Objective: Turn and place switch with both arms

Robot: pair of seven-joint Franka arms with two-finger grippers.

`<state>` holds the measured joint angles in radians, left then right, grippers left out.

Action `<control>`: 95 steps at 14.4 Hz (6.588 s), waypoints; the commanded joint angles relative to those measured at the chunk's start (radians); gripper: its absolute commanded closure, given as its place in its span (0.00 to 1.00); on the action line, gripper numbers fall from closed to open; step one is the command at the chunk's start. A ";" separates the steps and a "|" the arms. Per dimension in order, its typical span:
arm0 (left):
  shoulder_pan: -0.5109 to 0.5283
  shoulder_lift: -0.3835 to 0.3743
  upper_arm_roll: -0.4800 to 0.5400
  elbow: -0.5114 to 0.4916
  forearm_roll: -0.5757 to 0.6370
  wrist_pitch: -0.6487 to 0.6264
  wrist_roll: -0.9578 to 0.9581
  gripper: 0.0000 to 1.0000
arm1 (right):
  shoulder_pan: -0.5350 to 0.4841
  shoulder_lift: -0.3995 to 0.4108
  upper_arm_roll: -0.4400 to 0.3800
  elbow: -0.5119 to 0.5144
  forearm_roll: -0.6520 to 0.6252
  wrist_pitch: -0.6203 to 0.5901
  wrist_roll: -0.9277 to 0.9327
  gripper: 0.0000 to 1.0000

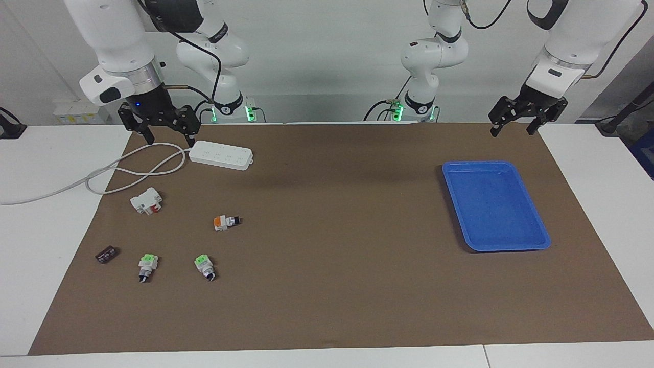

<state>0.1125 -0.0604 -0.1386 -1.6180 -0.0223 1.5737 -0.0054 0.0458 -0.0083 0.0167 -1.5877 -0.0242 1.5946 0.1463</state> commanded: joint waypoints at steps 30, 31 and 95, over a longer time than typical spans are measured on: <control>-0.005 -0.012 -0.004 -0.025 0.010 -0.011 0.018 0.00 | 0.025 0.094 0.011 -0.369 0.003 0.456 -1.360 0.00; -0.005 -0.010 -0.004 -0.026 0.010 -0.008 0.018 0.00 | 0.040 0.100 0.011 -0.382 0.003 0.478 -1.429 0.00; -0.017 0.025 -0.006 -0.059 -0.103 0.123 -0.005 0.00 | 0.078 0.215 0.012 -0.499 0.121 0.766 -1.681 1.00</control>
<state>0.1043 -0.0273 -0.1537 -1.6588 -0.1098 1.6725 -0.0022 0.0957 0.2224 0.0272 -2.1313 0.0730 2.4201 -1.6015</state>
